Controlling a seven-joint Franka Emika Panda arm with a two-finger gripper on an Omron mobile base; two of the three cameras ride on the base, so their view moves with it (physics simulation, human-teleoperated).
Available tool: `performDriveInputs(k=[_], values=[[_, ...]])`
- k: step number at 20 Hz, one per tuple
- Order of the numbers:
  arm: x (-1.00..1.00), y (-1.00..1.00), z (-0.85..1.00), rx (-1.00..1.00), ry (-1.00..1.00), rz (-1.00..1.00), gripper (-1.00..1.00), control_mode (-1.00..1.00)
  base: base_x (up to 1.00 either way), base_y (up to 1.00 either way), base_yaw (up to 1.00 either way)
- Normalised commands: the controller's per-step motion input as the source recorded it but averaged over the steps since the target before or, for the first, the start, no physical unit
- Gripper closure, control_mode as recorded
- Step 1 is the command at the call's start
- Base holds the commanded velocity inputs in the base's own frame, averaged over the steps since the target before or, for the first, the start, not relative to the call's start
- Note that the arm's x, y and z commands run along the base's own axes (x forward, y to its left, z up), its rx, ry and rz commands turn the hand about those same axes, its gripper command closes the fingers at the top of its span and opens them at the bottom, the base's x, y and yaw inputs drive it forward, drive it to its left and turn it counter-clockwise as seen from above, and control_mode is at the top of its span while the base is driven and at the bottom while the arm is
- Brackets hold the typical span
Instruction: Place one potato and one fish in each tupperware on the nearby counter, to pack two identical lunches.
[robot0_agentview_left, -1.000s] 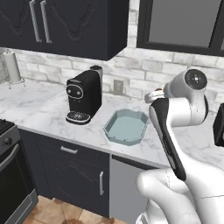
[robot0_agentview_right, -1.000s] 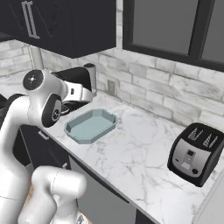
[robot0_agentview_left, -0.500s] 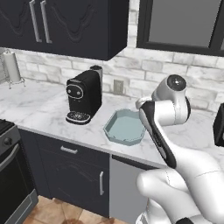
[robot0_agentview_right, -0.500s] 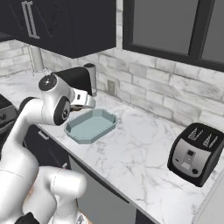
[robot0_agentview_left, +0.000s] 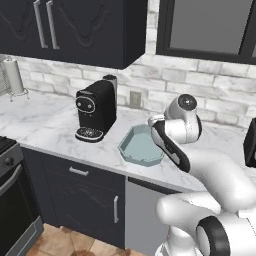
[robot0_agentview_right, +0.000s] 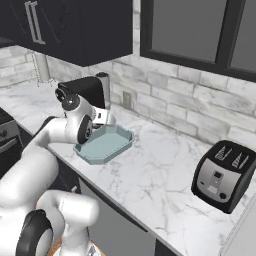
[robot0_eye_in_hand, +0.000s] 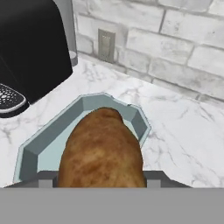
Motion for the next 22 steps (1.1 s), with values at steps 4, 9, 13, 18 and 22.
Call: performDriveInputs(k=[4,9,13,18,22], values=[[0.48,0.0,-0.36,0.0,0.08,0.0,1.0,-1.0,0.0,0.0,0.0],[0.28,0.0,-0.3,0.0,0.14,0.0,1.0,-1.0,0.0,0.0,0.0],[0.34,0.0,-0.26,0.0,0.11,0.0,1.0,-1.0,0.0,0.0,0.0],[0.41,0.0,-0.31,0.0,0.07,0.0,1.0,-1.0,0.0,0.0,0.0],[0.34,0.0,-0.4,0.0,0.04,0.0,1.0,-1.0,0.0,0.0,0.0]])
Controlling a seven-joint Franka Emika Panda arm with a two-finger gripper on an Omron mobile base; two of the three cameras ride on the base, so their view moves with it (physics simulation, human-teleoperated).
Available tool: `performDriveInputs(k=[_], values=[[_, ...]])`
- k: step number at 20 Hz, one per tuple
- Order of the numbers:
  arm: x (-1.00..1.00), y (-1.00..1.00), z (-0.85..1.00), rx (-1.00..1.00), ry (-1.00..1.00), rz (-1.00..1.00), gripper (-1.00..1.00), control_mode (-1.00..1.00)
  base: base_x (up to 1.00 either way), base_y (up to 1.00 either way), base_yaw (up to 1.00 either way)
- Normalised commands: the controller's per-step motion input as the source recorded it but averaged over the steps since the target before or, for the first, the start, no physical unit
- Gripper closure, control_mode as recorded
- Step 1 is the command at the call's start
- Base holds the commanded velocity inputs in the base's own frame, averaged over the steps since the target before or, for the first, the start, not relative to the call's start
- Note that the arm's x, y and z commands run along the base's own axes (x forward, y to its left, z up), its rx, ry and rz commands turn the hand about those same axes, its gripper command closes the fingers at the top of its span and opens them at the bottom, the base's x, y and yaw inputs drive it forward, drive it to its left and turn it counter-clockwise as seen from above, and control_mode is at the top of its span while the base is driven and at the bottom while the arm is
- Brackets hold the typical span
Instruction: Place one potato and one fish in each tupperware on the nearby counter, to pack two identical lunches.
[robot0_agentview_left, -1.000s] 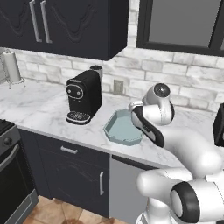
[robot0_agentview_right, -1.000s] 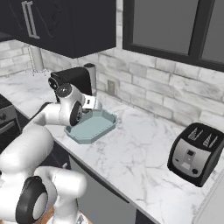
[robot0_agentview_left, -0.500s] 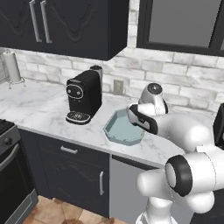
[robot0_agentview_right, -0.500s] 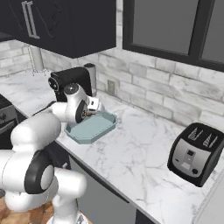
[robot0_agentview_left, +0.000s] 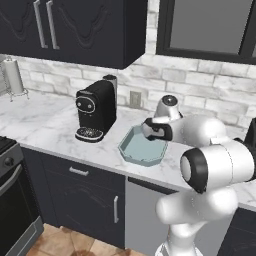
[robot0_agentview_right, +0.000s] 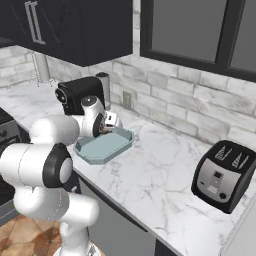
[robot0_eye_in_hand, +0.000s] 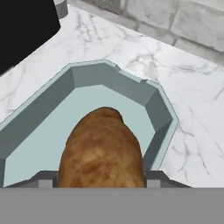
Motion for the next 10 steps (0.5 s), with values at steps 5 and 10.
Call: performDriveInputs(k=[5,10], values=[[0.28,0.0,-0.44,0.0,0.02,0.0,1.0,-1.0,0.0,0.0,0.0],[0.32,0.0,-0.45,0.0,0.01,0.0,1.0,-1.0,0.0,0.0,0.0]])
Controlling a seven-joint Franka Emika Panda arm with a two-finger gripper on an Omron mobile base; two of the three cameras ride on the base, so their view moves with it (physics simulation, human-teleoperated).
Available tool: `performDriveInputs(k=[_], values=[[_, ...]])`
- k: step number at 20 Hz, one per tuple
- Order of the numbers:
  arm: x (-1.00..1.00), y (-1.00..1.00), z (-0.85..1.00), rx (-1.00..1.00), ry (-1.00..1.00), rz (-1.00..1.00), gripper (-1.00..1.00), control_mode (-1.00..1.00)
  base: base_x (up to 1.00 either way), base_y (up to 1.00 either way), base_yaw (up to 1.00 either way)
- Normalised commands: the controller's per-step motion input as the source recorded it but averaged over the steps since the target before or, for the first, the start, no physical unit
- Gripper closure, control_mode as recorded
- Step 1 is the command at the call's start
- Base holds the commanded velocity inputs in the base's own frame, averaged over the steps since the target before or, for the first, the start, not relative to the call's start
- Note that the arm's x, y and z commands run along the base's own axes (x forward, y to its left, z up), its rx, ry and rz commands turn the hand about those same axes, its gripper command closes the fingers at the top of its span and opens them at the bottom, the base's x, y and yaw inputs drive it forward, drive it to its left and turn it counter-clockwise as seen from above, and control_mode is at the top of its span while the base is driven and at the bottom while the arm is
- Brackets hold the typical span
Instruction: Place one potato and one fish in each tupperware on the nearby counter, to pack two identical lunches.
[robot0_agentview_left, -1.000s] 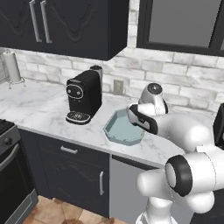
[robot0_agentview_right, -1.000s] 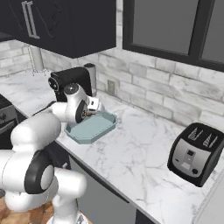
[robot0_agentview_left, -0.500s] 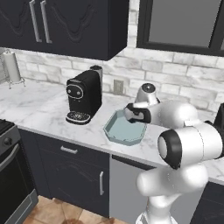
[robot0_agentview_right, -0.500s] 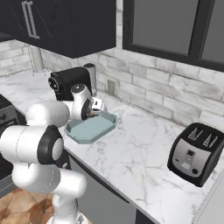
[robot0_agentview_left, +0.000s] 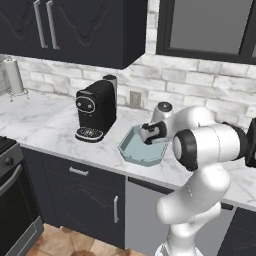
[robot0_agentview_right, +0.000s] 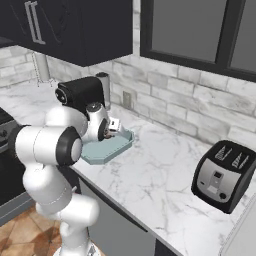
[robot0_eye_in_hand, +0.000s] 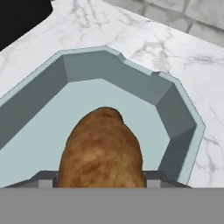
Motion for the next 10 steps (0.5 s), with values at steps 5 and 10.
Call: performDriveInputs(k=[5,10], values=[[0.36,0.01,-0.36,0.0,0.0,0.0,1.0,-1.0,0.0,0.0,0.0],[0.54,0.0,-0.09,0.0,0.0,0.0,-1.0,-1.0,0.0,0.0,0.0]])
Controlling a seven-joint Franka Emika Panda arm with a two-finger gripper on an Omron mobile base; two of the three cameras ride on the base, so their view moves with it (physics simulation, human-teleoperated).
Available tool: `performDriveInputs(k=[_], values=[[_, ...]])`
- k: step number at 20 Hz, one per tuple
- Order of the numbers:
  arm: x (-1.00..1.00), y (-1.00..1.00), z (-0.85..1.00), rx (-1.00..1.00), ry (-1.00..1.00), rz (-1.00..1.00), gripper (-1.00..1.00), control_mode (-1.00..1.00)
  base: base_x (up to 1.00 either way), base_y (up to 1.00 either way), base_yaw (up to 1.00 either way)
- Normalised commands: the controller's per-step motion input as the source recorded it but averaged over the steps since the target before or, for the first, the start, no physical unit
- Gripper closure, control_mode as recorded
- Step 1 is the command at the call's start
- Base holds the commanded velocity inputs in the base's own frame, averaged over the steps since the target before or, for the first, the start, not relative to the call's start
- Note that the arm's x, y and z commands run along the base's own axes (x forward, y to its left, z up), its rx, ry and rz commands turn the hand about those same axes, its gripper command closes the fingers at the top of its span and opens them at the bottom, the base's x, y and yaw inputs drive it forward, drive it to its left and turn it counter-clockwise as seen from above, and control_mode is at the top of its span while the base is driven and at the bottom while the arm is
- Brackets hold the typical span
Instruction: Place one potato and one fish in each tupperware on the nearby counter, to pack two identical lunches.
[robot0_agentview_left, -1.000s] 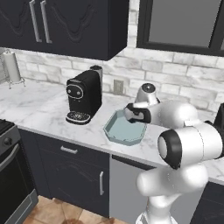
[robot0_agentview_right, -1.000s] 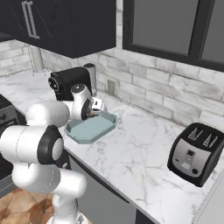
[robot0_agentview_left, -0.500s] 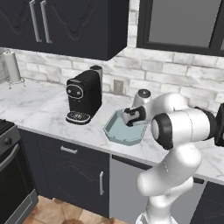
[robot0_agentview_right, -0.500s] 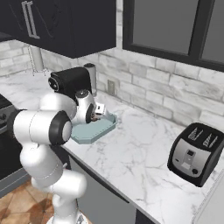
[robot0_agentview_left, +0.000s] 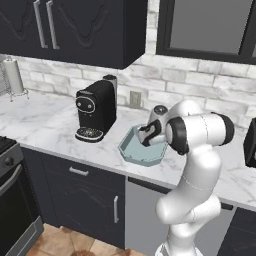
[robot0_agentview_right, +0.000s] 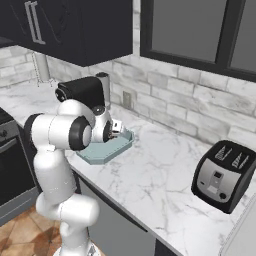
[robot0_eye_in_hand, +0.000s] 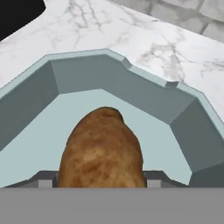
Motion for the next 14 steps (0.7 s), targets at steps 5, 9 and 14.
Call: performDriveInputs(k=[5,9,14], values=[[0.46,0.01,-0.17,0.0,0.01,0.0,-1.0,-1.0,0.0,0.0,0.0],[0.09,0.0,-0.32,0.0,0.08,-0.03,-1.0,-1.0,0.0,0.0,0.0],[-0.25,0.0,-0.08,0.0,0.01,-0.07,-1.0,-1.0,0.0,0.0,0.0]])
